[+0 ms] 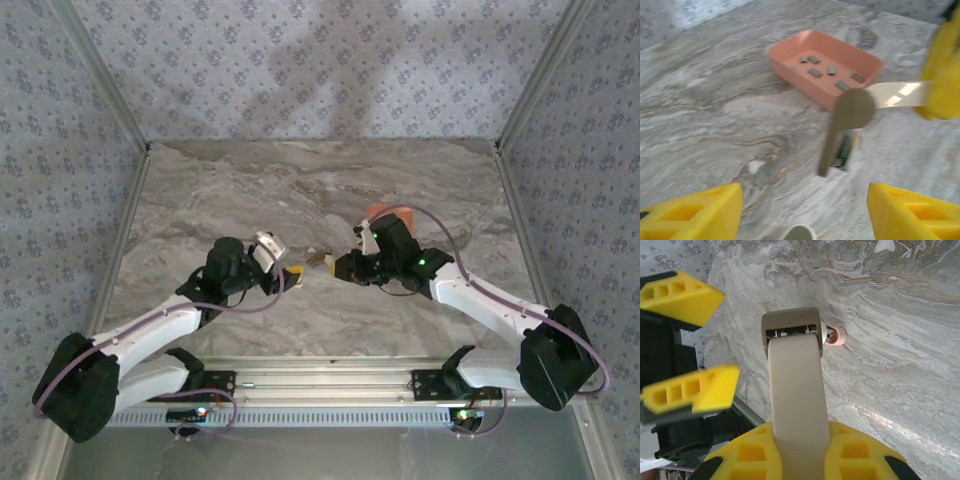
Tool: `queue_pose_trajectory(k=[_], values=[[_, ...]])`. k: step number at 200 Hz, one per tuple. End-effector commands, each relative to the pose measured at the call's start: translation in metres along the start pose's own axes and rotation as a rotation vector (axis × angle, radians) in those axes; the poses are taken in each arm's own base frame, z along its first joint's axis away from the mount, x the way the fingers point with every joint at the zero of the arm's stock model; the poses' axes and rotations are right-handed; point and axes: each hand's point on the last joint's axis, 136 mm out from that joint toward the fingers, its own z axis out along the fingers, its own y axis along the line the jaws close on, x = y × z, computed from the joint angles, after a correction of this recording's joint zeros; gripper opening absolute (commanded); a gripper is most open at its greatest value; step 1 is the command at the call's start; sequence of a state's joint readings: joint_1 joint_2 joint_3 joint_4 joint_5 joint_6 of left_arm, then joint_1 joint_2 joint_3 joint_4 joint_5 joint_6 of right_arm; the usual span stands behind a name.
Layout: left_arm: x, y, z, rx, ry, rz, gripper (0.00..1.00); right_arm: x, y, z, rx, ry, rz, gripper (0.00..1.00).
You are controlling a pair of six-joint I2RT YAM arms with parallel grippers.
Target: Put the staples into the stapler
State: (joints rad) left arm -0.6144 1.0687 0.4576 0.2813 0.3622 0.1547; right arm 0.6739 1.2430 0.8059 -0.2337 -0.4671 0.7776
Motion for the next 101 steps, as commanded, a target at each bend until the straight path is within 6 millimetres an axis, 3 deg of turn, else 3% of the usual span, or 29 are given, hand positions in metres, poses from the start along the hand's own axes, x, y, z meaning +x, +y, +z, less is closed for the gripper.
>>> queue_pose_trajectory(k=[1,59,101], values=[[-0.012,-0.022,0.003,0.113,0.023,0.104,0.69,-0.008,0.013,-0.003,-0.023,-0.011,-0.027,0.0],[-0.019,-0.03,0.032,0.182,0.064,0.166,0.7,-0.002,0.022,-0.002,-0.05,0.005,-0.063,0.0],[-0.02,-0.031,0.044,0.214,0.075,0.187,0.59,0.001,0.027,-0.004,-0.069,0.014,-0.079,0.0]])
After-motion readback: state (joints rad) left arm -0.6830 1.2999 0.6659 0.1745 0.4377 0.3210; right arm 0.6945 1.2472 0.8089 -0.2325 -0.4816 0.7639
